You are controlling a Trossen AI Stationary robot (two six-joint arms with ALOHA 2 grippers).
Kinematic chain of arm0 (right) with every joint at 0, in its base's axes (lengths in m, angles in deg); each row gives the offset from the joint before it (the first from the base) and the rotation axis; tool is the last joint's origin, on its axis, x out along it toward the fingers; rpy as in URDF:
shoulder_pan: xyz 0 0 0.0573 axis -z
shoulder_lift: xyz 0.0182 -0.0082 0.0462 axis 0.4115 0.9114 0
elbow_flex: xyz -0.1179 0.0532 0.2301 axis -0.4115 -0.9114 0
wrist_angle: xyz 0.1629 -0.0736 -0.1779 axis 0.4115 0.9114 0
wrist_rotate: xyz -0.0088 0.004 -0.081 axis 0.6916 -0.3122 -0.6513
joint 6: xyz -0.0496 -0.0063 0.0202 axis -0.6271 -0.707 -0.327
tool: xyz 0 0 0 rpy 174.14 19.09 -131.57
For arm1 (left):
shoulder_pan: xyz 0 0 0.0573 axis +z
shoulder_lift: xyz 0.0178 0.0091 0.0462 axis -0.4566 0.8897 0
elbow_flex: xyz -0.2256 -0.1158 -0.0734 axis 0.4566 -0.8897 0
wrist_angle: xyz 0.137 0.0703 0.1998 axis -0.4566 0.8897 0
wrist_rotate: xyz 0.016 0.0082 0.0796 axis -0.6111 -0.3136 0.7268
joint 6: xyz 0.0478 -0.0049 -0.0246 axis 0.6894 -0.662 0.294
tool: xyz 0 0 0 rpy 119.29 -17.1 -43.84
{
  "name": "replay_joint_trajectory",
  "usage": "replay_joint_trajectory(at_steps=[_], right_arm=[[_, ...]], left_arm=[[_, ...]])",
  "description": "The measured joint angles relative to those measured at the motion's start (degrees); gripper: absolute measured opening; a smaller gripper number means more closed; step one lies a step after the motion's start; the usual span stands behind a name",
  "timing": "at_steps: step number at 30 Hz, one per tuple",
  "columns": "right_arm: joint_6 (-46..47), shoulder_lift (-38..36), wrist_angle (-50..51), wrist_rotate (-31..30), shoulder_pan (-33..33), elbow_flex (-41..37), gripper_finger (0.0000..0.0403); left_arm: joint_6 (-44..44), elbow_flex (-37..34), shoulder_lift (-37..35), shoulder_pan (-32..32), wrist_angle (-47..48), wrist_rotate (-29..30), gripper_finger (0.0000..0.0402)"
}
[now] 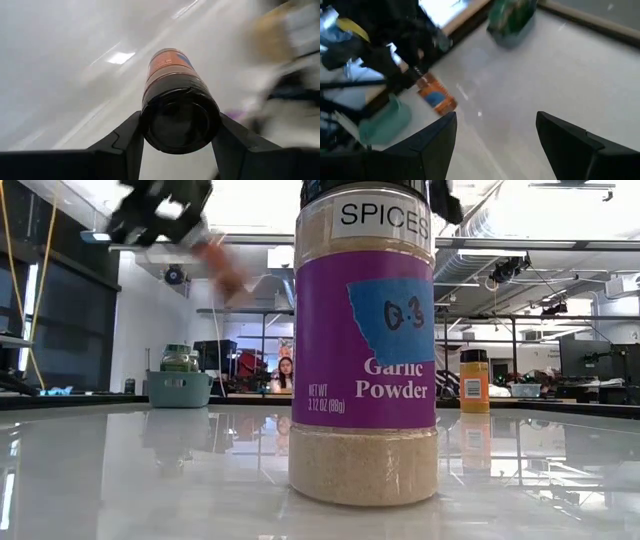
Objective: Sort spices by type
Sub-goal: Put the middle left black seasoning bottle into the green bin
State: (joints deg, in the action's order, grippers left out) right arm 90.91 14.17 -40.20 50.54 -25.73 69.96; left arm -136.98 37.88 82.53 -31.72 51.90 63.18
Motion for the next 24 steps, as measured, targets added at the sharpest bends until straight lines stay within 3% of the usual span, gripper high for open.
replay_joint_trajectory(at_steps=[9,18,20,24], right_arm=[[0.1,-10.0,0.4,-8.2,0.1,0.0,0.0268],[0.1,-10.9,2.1,-8.5,0.1,0.0,0.0268],[0.1,-10.7,3.1,-8.5,0.1,0.0,0.0268],[0.0,-10.7,4.6,-8.5,0.1,0.0,0.0268]], left_arm=[[-0.4,2.6,-4.9,5.0,-25.0,-12.2,0.0157],[-0.8,2.5,-4.8,5.7,-27.6,-13.5,0.0157],[5.2,2.5,-4.8,5.6,-28.4,-13.5,0.0157],[28.2,2.5,-5.3,1.3,-29.8,-14.0,0.0157]])
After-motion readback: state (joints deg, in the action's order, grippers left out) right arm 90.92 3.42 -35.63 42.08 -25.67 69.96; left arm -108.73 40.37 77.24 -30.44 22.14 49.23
